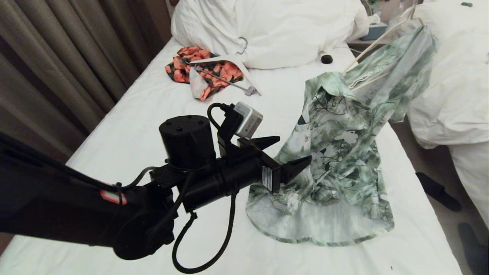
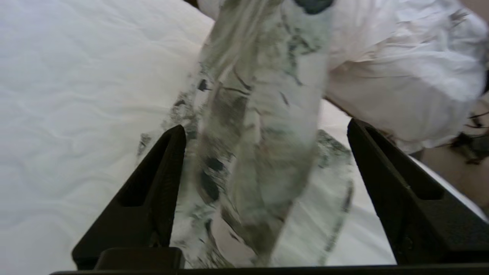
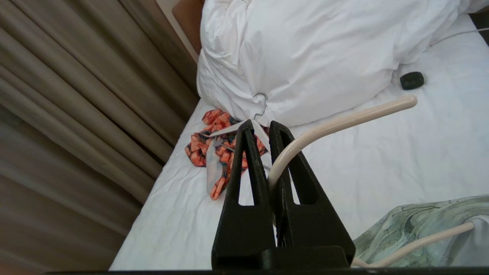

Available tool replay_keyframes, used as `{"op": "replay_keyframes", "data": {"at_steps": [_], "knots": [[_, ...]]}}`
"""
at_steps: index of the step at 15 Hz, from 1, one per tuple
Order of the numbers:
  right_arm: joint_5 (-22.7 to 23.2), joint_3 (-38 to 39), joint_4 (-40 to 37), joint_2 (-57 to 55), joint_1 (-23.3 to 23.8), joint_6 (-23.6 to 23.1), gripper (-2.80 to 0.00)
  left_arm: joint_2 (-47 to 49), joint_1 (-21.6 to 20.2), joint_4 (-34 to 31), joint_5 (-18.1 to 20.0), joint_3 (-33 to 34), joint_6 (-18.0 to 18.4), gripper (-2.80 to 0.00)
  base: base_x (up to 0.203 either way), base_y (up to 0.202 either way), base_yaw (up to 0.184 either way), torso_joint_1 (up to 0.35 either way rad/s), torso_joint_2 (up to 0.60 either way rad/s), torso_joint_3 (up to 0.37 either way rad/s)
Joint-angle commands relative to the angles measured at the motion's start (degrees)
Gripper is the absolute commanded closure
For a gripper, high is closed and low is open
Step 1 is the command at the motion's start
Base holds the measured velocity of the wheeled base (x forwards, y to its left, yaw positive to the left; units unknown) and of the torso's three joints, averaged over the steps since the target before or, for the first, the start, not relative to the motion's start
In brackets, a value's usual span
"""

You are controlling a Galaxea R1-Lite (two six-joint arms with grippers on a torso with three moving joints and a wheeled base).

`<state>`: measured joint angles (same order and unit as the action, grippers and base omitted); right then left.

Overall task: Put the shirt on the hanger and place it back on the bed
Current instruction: Take the clothes hanger out of the clothes

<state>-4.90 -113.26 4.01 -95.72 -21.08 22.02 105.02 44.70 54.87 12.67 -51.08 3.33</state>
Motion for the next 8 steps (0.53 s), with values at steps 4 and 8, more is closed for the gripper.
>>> {"op": "replay_keyframes", "data": {"at_steps": [4, 8], "knots": [[0.1, 0.0, 0.0, -0.1, -0.9, 0.0, 0.00, 5.1, 0.1, 0.2, -1.1, -5.1, 0.3, -2.80, 0.000, 0.000, 0.000, 0.000, 0.00, 0.000], [0.2, 0.0, 0.0, -0.1, -1.2, 0.0, 0.00, 6.9, 0.1, 0.5, -4.9, -6.8, 2.0, 0.00, 0.000, 0.000, 0.000, 0.000, 0.00, 0.000]]}}
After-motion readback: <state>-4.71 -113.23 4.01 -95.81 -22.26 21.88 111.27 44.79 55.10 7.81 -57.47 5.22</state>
